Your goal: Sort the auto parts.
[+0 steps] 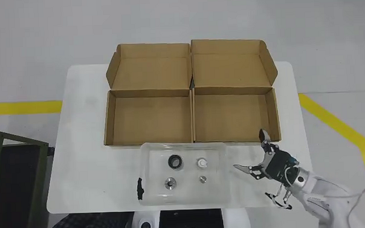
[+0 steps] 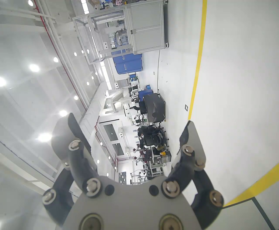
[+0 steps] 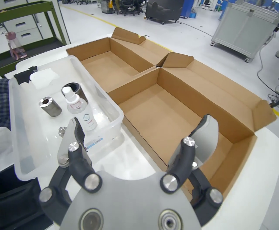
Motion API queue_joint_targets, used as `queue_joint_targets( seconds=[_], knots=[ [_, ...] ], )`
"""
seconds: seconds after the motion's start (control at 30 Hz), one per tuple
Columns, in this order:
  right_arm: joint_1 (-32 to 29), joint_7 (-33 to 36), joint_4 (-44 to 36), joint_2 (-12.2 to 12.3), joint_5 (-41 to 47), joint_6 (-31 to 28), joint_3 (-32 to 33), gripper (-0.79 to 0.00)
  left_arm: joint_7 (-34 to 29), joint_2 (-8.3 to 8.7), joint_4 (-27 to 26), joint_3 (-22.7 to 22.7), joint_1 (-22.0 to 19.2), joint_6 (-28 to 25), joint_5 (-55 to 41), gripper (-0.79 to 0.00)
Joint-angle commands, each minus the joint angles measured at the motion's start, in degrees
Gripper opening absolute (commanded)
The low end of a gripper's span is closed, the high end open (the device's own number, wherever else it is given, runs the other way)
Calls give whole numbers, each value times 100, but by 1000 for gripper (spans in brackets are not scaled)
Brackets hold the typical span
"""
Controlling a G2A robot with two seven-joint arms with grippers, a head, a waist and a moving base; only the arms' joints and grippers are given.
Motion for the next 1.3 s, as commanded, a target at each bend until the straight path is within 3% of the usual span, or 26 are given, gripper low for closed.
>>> queue_joint_targets(
  seconds=[0.0, 0.6, 1.27],
  knots=[
    [35, 177, -135, 7, -141, -57, -177, 0, 0, 0, 0, 0, 0, 0, 0, 0],
    [361, 1353, -624, 20, -928, 75, -1593, 0, 0, 0, 0, 0, 0, 0, 0, 0],
    [1103, 2331, -277, -20, -773, 368, -2558, 0, 0, 0, 0, 0, 0, 0, 0, 0]
  ],
)
